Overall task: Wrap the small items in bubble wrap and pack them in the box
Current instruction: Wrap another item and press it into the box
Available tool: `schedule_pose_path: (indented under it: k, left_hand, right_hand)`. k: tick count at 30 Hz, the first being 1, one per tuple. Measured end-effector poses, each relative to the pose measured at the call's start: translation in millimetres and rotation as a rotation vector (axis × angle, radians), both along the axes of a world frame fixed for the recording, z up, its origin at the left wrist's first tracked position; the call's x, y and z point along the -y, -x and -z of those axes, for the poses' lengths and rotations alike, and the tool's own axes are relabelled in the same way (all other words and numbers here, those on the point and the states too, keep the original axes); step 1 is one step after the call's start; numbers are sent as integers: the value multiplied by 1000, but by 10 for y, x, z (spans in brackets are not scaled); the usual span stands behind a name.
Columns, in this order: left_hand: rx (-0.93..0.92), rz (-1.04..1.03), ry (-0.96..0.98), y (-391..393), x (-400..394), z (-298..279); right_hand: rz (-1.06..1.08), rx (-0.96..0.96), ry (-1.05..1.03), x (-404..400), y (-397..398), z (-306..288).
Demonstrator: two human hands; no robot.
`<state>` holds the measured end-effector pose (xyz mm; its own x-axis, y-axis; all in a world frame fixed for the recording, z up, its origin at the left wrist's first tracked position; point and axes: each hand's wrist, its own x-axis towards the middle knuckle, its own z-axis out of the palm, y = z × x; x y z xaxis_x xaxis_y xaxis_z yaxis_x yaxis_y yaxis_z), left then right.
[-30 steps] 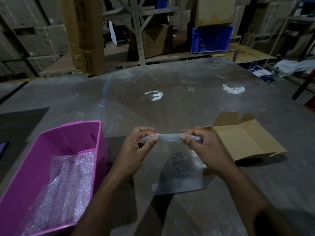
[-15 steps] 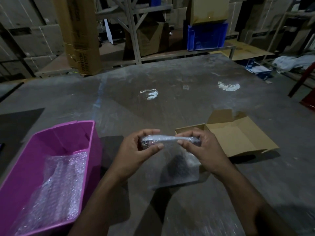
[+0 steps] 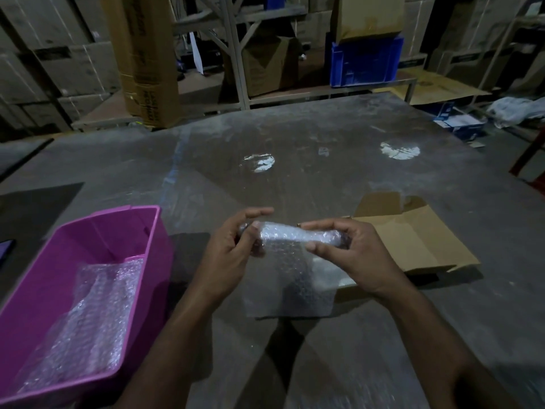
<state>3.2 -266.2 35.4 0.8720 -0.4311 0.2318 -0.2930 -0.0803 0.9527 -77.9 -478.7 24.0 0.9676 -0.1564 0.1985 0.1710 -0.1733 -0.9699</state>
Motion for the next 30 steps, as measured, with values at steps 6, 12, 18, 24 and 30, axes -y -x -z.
schedule_pose_path:
  k: [6, 12, 18, 24, 30]
  left_hand:
    - [-93, 67, -10, 27, 122, -3]
    - [124, -105, -97, -13, 239, 39]
    - [77, -156, -28, 43, 395, 14]
    - [28, -96, -17, 91, 495, -6]
    - [-4, -37, -59, 120, 533, 20]
  right_hand:
    - [70, 46, 87, 181, -46, 13]
    - [23, 32, 130, 367, -84, 7]
    - [-40, 35, 69, 438, -76, -48]
    - [-93, 18, 71, 509, -76, -48]
    - [-23, 59, 194, 656, -139, -7]
